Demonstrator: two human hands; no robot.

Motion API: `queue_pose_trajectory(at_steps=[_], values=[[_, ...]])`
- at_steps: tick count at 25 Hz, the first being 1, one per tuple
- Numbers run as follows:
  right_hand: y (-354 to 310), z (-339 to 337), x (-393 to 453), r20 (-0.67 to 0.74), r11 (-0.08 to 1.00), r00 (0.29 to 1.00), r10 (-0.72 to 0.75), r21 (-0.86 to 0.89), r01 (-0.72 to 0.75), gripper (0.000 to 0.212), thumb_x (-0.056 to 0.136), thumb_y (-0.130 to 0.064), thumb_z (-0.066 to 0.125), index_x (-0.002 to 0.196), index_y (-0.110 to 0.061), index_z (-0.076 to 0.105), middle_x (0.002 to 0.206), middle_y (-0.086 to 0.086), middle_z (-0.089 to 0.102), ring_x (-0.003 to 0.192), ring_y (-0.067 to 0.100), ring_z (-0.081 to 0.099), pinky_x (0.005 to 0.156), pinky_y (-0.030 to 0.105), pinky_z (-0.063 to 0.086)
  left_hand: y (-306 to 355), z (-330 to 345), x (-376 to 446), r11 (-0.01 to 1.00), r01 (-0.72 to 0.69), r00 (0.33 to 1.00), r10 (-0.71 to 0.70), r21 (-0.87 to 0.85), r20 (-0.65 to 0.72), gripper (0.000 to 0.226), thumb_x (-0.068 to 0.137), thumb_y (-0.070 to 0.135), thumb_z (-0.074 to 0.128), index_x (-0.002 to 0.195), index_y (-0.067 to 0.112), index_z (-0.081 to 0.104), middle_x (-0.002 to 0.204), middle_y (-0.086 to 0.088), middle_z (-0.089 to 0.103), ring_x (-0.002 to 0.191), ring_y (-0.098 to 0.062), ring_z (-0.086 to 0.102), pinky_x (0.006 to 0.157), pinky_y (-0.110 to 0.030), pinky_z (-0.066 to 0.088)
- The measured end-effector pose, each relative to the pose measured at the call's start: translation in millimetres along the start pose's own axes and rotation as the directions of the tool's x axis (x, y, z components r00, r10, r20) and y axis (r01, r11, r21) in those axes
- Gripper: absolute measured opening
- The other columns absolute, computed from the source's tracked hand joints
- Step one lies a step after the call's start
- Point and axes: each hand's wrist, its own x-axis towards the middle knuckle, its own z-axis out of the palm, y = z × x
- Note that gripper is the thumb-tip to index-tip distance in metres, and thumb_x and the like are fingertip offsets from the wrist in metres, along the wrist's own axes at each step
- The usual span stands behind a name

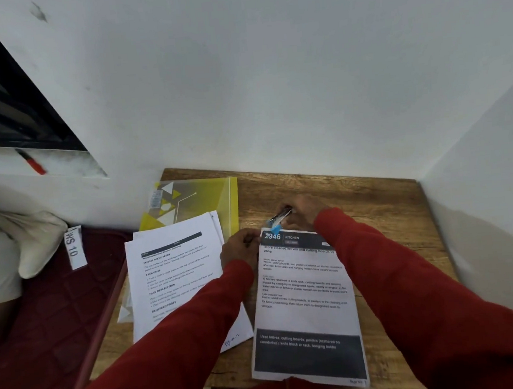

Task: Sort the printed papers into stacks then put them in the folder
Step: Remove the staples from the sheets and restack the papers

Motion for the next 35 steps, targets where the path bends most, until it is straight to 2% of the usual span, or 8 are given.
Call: queue_pose_trajectory(at_steps=[5,11,18,21,24,27,30,35], values=[[68.4,7.8,-73.3,-0.390,0.839,0.842,0.372,0.531,-0.124,0.040,0.079,0.000,0.074,0.117,-0.004,0.063,0.102,0.002,0.061,0.097,0.021,0.059,0.082,0.022,0.040,-3.2,3.4,0.3,1.000,-0.025,1.000,0.025,0.001,-0.012,0.010,0.084,0.029,0.068,0.084,0.039,0.068,0.082,0.020,0.069,0.085,-0.007,0.065,0.084,-0.027,0.051],[126.2,48.8,-135.8,-0.560,0.818,0.597,0.575,0.396,-0.416,0.043,0.082,-0.024,0.074,0.123,-0.025,0.059,0.118,0.006,0.065,0.111,0.031,0.056,0.098,0.045,0.044,1.2,9.2,-5.2,0.993,-0.071,0.997,0.072,0.091,-0.011,0.017,0.086,0.036,0.064,0.101,0.030,0.069,0.096,0.010,0.071,0.088,-0.013,0.064,0.078,-0.025,0.048],[111.6,66.7,-151.6,-0.535,0.798,0.601,0.594,0.301,-0.522,0.050,0.087,-0.038,0.065,0.134,-0.028,0.051,0.139,0.010,0.045,0.127,0.035,0.035,0.105,0.052,0.026,10.6,10.2,0.6,0.997,0.064,0.998,-0.064,0.046,-0.011,0.011,0.084,0.036,0.069,0.092,0.028,0.066,0.089,0.011,0.066,0.085,-0.013,0.060,0.079,-0.024,0.043],[84.8,90.4,-151.4,-0.535,0.835,0.659,0.529,0.469,-0.289,0.068,0.084,-0.046,0.063,0.142,-0.018,0.042,0.138,0.010,0.048,0.128,0.029,0.041,0.109,0.046,0.031,15.6,6.5,0.2,0.961,0.056,0.998,-0.059,-0.272,-0.002,0.008,0.086,0.015,0.069,0.083,0.019,0.062,0.082,0.003,0.067,0.075,-0.013,0.062,0.074,-0.024,0.044],[65.8,99.3,-150.1,-0.367,0.648,0.739,0.565,0.752,-0.122,0.084,0.081,-0.042,0.074,0.149,-0.024,0.028,0.128,0.000,0.057,0.116,0.016,0.056,0.099,0.039,0.046,19.8,-2.0,-8.0,0.902,0.026,1.000,-0.025,-0.431,0.009,0.015,0.088,0.010,0.067,0.081,0.022,0.061,0.079,0.004,0.067,0.072,-0.011,0.064,0.070,-0.022,0.054],[67.1,94.9,-143.4,-0.210,0.520,0.807,0.552,0.843,-0.136,0.058,0.080,-0.041,0.076,0.131,-0.026,0.053,0.114,-0.002,0.069,0.103,0.018,0.067,0.094,0.045,0.053,34.5,-10.0,-15.1,0.830,0.053,0.997,-0.073,-0.555,-0.013,0.010,0.089,0.011,0.066,0.096,0.013,0.060,0.085,-0.003,0.067,0.073,-0.014,0.064,0.055,-0.013,0.052],[58.8,85.2,-140.5,-0.233,0.450,0.780,0.581,0.890,-0.069,0.018,0.088,-0.017,0.069,0.105,-0.020,0.066,0.107,0.006,0.073,0.095,0.022,0.070,0.092,0.047,0.054,44.0,-12.3,-17.4,0.791,0.111,0.993,-0.108,-0.602,0.041,0.014,0.092,0.017,0.064,0.105,0.014,0.060,0.087,-0.002,0.068,0.071,-0.014,0.064,0.051,-0.015,0.052],[62.7,73.6,-124.1,-0.200,0.237,0.734,0.649,0.970,0.055,0.018,0.085,-0.017,0.072,0.103,-0.014,0.069,0.105,0.010,0.074,0.101,0.031,0.068,0.092,0.048,0.054,12.4,0.6,-29.3,0.950,0.008,0.950,0.090,-0.312,0.299,0.034,0.097,0.014,0.055,0.131,0.013,0.052,0.127,-0.007,0.062,0.105,-0.020,0.062,0.087,-0.030,0.051]])
